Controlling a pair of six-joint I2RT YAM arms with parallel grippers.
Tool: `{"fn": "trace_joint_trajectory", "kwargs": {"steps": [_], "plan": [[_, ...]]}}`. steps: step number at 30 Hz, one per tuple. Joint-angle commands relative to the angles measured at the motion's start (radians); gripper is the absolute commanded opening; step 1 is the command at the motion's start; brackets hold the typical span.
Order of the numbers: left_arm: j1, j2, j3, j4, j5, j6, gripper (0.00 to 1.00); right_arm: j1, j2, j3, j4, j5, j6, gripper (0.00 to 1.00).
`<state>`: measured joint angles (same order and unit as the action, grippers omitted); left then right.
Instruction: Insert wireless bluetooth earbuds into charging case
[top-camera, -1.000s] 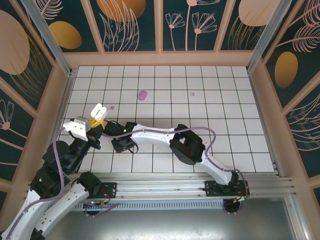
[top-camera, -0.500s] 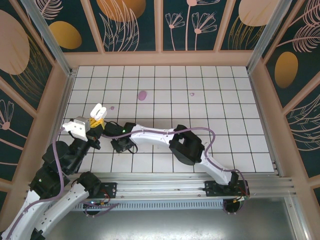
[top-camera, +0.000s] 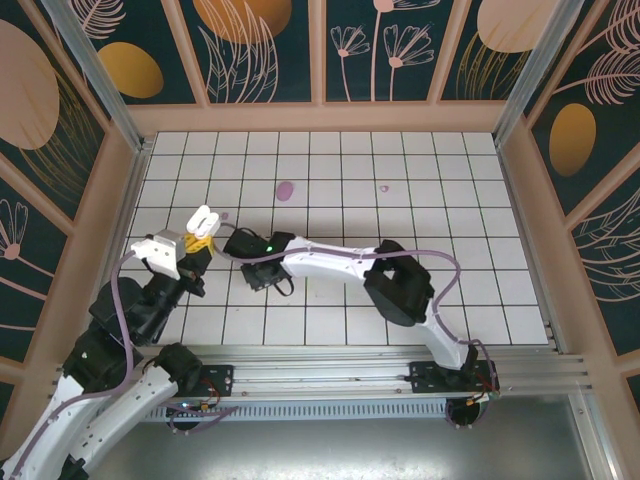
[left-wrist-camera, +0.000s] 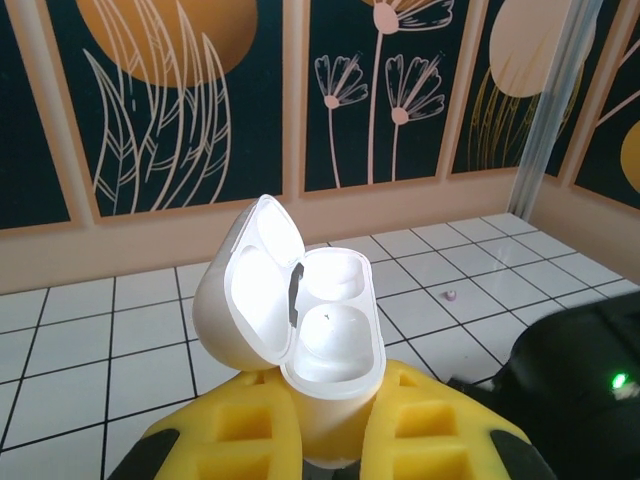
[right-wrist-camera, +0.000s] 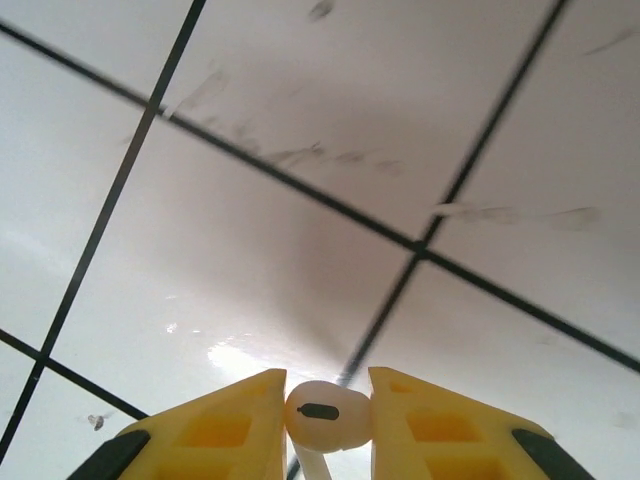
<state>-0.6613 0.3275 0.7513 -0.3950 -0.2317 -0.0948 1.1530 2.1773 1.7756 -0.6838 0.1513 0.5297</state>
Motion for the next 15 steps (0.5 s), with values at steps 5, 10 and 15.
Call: {"fn": "trace_joint_trajectory", "kwargs": {"steps": [5, 10, 15], "plan": [[-0.003, 0.08, -0.043, 0.131, 0.112, -0.057, 0.0, -0.093, -0.212, -0.177, 0.059, 0.104, -0.014, 0.24], [-0.004, 0.119, -0.108, 0.225, 0.162, -0.1, 0.0, -0.175, -0.349, -0.315, 0.093, 0.129, -0.02, 0.24], [-0.003, 0.161, -0.161, 0.313, 0.218, -0.105, 0.0, -0.249, -0.459, -0.416, 0.115, 0.134, -0.03, 0.24]]}}
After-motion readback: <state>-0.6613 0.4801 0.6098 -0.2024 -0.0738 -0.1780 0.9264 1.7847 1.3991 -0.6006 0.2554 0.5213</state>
